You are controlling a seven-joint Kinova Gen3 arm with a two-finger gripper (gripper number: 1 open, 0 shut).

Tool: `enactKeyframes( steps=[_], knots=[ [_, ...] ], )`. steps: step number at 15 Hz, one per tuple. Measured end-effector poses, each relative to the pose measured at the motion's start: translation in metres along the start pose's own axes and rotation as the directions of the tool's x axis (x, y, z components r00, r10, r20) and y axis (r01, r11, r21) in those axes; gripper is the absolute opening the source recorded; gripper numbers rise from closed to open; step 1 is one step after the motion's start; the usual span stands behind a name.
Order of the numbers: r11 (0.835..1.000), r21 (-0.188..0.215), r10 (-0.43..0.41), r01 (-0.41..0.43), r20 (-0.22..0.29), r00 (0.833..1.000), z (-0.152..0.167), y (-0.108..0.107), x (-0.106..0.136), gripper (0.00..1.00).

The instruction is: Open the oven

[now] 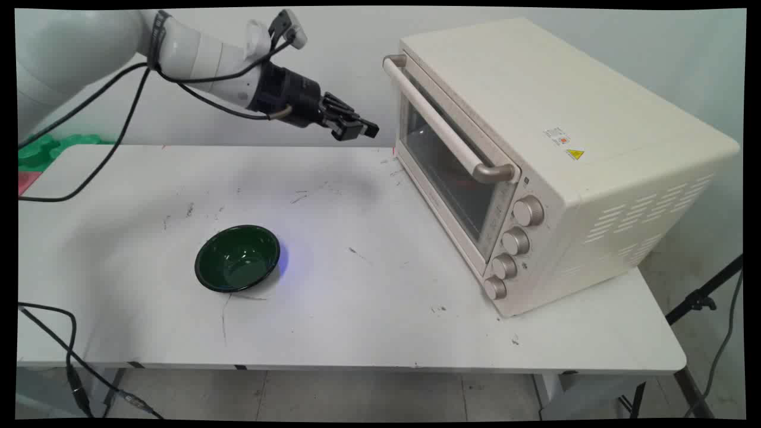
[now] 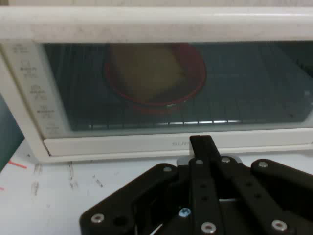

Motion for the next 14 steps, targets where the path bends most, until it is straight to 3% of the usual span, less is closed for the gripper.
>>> enactKeyframes(
  steps=[7, 8, 14],
  knots=[
    [0.999, -0.013, 0.037, -0.038, -0.023, 0.999, -0.021, 0.001, 0.007, 0.0],
    [0.999, -0.014, 0.042, -0.043, -0.027, 0.999, -0.025, 0.001, 0.008, 1.0],
    [0.998, -0.006, 0.069, -0.069, -0.029, 0.997, -0.046, -0.002, 0.012, 1.0]
  ],
)
